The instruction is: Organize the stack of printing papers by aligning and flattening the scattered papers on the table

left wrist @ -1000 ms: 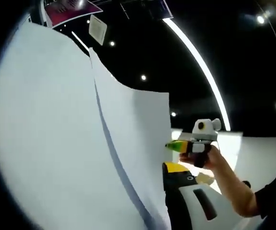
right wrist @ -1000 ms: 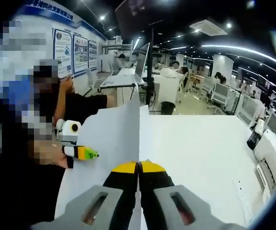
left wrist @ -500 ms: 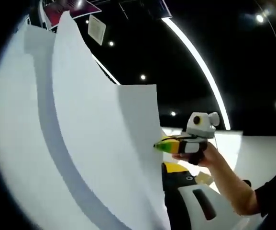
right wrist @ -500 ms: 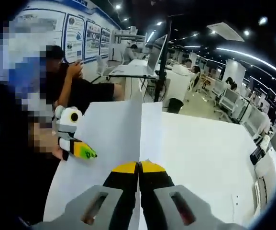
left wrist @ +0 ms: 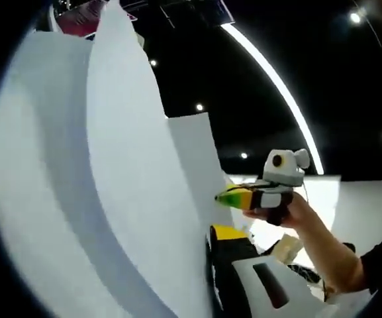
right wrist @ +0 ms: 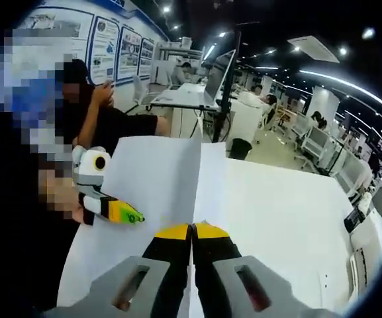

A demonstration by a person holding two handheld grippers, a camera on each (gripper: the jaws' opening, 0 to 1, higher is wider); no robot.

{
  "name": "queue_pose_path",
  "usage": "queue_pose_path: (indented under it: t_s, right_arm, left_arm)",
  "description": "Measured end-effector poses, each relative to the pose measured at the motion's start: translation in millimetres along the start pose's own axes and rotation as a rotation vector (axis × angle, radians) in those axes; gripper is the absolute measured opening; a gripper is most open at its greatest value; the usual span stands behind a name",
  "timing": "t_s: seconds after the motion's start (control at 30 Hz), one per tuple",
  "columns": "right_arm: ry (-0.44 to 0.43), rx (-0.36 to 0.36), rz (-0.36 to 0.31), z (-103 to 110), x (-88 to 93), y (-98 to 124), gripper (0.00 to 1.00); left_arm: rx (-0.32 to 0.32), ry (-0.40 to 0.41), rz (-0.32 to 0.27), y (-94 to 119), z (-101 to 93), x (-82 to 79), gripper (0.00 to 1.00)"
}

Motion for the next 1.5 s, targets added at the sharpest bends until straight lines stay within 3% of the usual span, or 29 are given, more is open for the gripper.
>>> queue_pose_path:
  t_s: [0.2, 0.7, 0.87, 1.03, 1.3, 1.5]
  right_arm:
    - [0.001, 0.016, -0.015, 0, -1.8, 3, 0.01]
    - [-0.004, 0.107, -0.069, -15, 0.6, 13, 0.26]
    - [-0.028, 0.148, -0.094, -20, 2.6, 19, 0.37]
    - [-0.086, 0.207, -0.130, -26, 8.0, 27, 0.55]
    - [-0.127, 0.286, -0.141, -35, 16.2, 41, 0.77]
    - [-0.175, 0.353, -0.167, -42, 21.9, 55, 0.86]
  left_arm:
    - [-0.001, -0.012, -0.004, 1, 0.3, -0.8, 0.06]
    - [0.005, 0.010, -0.010, 1, -1.8, -2.4, 0.06]
    - [0.003, 0.010, -0.011, 1, -1.2, -2.3, 0.06]
    - [-0.003, 0.010, -0.014, 1, -0.3, -2.5, 0.06]
    - [-0.008, 0.007, -0.016, 2, 1.0, -2.3, 0.06]
    - [-0.009, 0.007, -0.017, 1, 1.7, -2.7, 0.06]
Point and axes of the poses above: the point that each gripper's makers call its tool centre point, and the gripper's own axes: y roughly backward along the fingers, z roughly to its left, x roughly out of its underside, the point moved 1 cm from there along y, roughly backward along the fingers, and after that the axes turned 14 degrees about -z, right-handed, at the moved point
